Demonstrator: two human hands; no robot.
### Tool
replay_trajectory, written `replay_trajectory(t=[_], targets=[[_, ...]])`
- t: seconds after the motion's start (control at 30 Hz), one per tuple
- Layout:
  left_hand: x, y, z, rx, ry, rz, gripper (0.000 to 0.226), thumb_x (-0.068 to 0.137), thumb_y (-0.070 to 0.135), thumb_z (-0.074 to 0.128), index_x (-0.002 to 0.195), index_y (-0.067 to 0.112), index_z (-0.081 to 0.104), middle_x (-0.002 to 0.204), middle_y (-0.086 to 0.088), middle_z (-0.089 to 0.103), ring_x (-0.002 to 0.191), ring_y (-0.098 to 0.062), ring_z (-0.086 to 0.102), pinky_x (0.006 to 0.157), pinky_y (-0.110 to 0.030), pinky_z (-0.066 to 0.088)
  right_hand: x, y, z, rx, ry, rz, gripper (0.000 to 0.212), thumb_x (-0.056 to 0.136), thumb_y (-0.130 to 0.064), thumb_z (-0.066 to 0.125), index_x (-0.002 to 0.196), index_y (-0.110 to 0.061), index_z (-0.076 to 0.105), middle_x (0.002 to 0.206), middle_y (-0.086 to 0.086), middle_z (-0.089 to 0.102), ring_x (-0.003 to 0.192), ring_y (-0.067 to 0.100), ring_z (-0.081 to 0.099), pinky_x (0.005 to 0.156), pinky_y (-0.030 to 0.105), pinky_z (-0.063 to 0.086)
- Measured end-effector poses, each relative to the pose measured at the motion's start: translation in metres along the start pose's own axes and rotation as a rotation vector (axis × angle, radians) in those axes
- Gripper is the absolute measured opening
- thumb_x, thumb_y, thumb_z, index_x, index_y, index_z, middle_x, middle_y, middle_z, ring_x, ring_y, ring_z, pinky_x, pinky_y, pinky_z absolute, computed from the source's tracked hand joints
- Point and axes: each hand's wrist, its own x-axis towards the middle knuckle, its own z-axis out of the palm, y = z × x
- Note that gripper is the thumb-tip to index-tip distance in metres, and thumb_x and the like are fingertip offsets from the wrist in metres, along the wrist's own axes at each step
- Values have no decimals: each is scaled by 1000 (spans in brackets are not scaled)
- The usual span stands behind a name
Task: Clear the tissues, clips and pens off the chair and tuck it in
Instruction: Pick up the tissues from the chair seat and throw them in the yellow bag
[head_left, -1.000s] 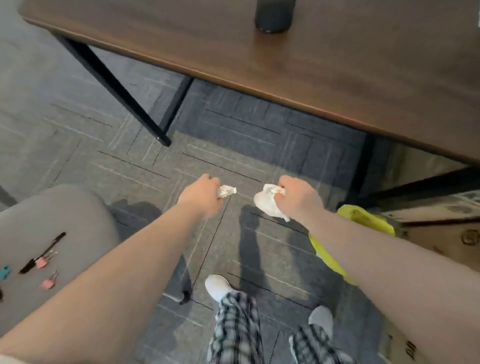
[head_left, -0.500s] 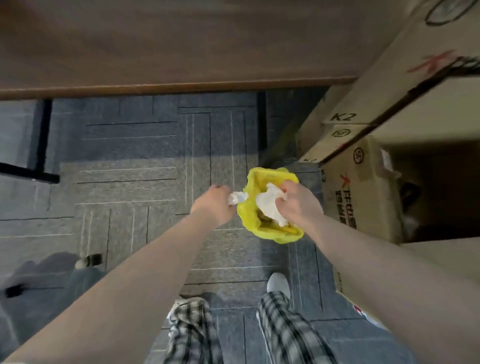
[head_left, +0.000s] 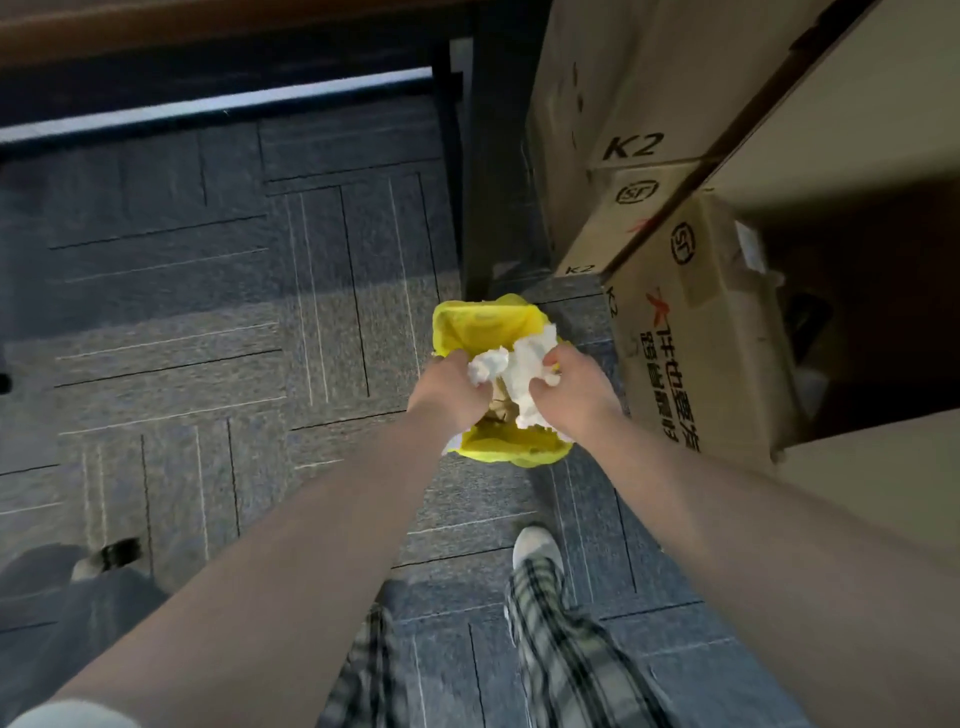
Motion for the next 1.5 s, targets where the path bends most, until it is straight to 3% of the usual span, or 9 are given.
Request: replay_trajectory(t=[0.2,0.47,0.83,1.0,1.27,1.5], targets=[[6,5,13,-157,56,-2,63,84,39,65,135,15,39,138,-13,39,124,-33,48,103,-42,42,10,0,9,182,9,17,50,90,-40,58,131,-16,45,134,12,42,118,32,51,95,36,42],[10,8,15,-267,93,30,82,79,42,69,145,21,26,146,-9,30,133,-29,39,110,-44,37,15,1,8,181,20,29,46,94,-41,50,131,-15,47,137,13,44,118,34,51,93,37,44],[-20,2,-10,-156,-30,53,78,86,36,63,149,22,20,155,-7,22,142,-29,27,114,-40,28,-11,-9,-3,-48,-116,-53,57,93,-40,50,145,-24,33,147,9,35,131,34,43,104,45,41],[-56,-13,-49,-140,-12,123,65,90,26,59,145,14,29,151,-8,34,143,-28,22,114,-35,24,-35,-43,-16,-141,-150,-108,61,92,-41,51,147,-25,28,152,7,31,134,32,39,109,45,38],[-118,-95,-132,-173,33,21,74,86,38,61,148,21,25,156,-10,23,141,-29,29,114,-36,28,-81,-139,-6,-270,-193,-267,65,92,-38,56,148,-23,27,155,4,29,140,25,31,113,36,27],[-197,-226,-195,-218,166,-67,74,85,40,61,148,22,25,153,-7,27,140,-28,31,116,-39,28,-142,-254,77,-470,-303,-444,68,90,-39,56,149,-24,25,156,4,29,141,24,32,117,35,26]])
